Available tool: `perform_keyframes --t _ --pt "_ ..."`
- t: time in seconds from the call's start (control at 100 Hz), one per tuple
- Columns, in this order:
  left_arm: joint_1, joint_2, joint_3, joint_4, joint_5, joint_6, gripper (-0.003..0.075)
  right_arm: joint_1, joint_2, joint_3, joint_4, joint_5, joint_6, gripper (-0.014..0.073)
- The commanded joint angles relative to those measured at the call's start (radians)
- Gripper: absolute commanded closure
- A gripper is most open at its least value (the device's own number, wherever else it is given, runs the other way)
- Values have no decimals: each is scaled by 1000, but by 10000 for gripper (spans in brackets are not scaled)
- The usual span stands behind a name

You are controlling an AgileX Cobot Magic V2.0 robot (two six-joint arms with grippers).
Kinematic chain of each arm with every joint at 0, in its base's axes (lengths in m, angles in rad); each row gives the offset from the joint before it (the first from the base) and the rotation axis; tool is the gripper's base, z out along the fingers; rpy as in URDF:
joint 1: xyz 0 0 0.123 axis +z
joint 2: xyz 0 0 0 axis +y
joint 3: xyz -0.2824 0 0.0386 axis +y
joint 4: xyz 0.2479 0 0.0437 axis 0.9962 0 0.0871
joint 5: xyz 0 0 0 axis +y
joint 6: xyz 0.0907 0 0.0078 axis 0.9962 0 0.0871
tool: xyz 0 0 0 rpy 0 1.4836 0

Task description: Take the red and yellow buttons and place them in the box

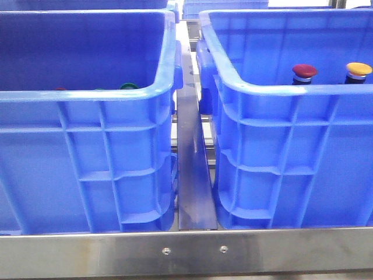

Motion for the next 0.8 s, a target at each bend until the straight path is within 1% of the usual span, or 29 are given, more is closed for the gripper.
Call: perform_keyframes --t 0.0,0.06,0.18,0.25,0.29,0.34,0.38,0.39,0.44,0.46,0.51,0.53,0.58,0.6,0.65,0.72,0.79 --pt "0 -29 20 -9 -85 -1 741 -6 13 -26 13 -54 -7 662" --pt "0 -29 20 -9 -85 -1 741 -6 13 -25 13 -92 -7 662" --pt "0 -29 20 -9 -85 -1 741 -6 13 -15 13 -257 -7 662" --pt "0 -29 20 -9 -85 -1 741 -6 13 -9 0 -326 -7 662" --pt "0 -29 20 -9 -85 -1 741 -6 13 -9 -44 -343 5 662" --pt "0 -29 20 -9 -85 -1 741 -6 13 -9 -130 -356 52 662" --pt "0 -29 20 -9 -85 -1 741 -6 13 -9 -235 -360 151 662" --pt "0 -29 20 -9 -85 -1 741 -6 13 -9 -235 -360 151 662" --pt "0 -29 20 -9 -85 -1 741 -6 13 -8 -381 -360 303 662" --pt "0 -29 20 -9 -85 -1 741 -6 13 -6 -421 -361 345 662" --pt "0 -29 20 -9 -85 -1 741 -6 13 1 -594 -363 517 662" --pt "0 -29 20 -9 -85 -1 741 -6 13 5 -637 -365 561 662" --pt "0 -29 20 -9 -85 -1 741 -6 13 17 -800 -363 736 662" --pt "0 -29 20 -9 -85 -1 741 -6 13 24 -838 -361 777 662" --pt "0 -29 20 -9 -85 -1 741 -13 12 33 -976 -342 930 662" --pt "0 -29 20 -9 -85 -1 741 -20 8 40 -1107 -303 1075 662" --pt "0 -29 20 -9 -85 -1 741 -20 5 55 -1183 -283 1149 662"
